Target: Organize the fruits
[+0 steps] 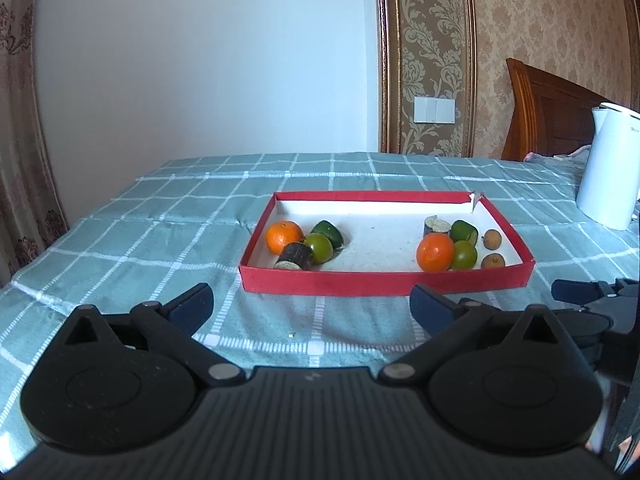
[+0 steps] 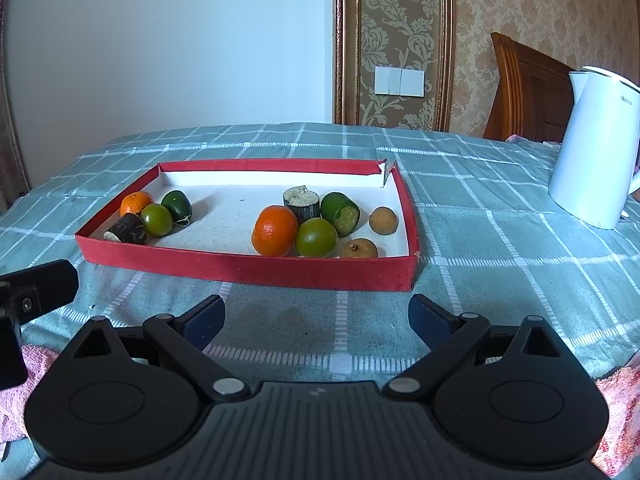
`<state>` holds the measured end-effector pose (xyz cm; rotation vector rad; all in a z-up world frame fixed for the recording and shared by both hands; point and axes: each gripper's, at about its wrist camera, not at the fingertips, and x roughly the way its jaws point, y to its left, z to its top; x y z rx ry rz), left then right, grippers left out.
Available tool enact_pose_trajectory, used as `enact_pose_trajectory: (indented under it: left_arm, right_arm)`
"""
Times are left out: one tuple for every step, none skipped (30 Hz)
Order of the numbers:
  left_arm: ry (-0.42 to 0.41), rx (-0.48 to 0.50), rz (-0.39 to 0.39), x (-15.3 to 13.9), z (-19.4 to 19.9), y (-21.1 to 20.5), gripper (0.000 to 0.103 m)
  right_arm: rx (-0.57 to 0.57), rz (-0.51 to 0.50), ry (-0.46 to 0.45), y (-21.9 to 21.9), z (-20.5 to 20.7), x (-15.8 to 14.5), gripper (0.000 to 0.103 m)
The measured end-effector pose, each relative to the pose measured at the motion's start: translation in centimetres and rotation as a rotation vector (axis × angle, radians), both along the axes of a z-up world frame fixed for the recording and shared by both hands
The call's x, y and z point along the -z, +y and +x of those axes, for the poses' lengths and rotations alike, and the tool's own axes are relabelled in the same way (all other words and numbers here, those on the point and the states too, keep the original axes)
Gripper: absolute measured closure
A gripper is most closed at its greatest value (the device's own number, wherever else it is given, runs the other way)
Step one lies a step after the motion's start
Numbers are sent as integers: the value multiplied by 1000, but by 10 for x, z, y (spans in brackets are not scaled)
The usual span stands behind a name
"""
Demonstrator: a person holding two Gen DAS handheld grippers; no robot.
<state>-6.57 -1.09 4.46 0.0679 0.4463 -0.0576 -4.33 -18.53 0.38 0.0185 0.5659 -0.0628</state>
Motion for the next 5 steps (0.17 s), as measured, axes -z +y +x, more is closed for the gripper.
enact_pose_trajectory:
  left_arm:
    - [-4,-1,5,0,-1,0,0]
    - [-7,1,9,0,-1,-1,0]
    - [-8,2,12,1,-1,-1,0]
    - [-11,-1,17,1,-1,-2,0]
    - [-16,-6,22,2,0,-3,0]
  right_arm:
    - [-1,-2,0,0,0,0,4]
    - [-1,-2,0,0,0,0,4]
    - [-2,-2,0,0,0,0,4]
    - [-1,-1,2,0,0,0,4]
    - [-1,0,3,0,1,0,4]
